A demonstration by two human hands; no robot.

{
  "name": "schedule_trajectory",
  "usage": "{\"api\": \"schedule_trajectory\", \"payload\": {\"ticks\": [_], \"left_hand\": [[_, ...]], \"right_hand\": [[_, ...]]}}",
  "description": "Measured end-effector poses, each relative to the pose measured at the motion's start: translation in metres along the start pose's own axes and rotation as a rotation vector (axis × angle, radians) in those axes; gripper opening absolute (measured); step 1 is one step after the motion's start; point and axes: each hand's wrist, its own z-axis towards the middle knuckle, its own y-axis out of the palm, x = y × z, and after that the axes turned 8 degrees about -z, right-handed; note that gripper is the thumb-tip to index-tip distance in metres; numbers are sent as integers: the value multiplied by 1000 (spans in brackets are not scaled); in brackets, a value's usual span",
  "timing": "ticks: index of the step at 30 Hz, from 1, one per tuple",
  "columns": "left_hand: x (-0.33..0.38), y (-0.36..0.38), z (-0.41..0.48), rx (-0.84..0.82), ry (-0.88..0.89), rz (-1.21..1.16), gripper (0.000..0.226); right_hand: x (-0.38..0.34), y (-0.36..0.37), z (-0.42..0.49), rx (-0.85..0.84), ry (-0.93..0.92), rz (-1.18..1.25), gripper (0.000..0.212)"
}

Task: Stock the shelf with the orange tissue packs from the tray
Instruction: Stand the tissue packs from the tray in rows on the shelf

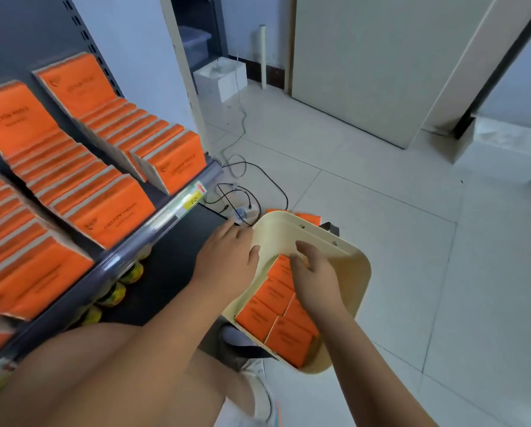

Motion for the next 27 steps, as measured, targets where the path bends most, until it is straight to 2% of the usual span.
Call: {"api": "schedule_trajectory", "payload": {"ticks": [2,4,7,12,13,15,17,19,21,23,24,27], "left_hand": [[1,19,-6,-102,-61,-69,39],[1,39,-7,-193,-122,-128,38],[0,68,1,-278,-202,-239,40],[5,111,29,-411,-301,-368,41],[6,118,34,-431,-322,-391,41],[8,135,43,-463,-382,-452,38],[6,156,50,-492,-463,-499,37],[0,181,53,-529,-564,-549,33],[-7,205,56,-552,-614,-566,24],[-9,221,58,-607,-616,-548,27],[-11,229,57,-655,-621,-521,31],[-21,252,48,-808,-600,-413,42]], "right_hand": [[21,6,-3,-16,96,19,40],[43,13,-4,-27,211,35,50],[71,22,-2,-11,357,80,46],[98,35,14,66,575,190,53],[102,39,20,86,610,201,49],[110,45,37,120,672,246,29],[113,47,52,130,661,147,10],[114,49,68,140,659,92,11],[117,51,84,-33,627,-163,21],[123,55,98,-183,618,-367,27],[129,60,105,-235,648,-390,31],[140,74,115,-251,743,-379,31]]}}
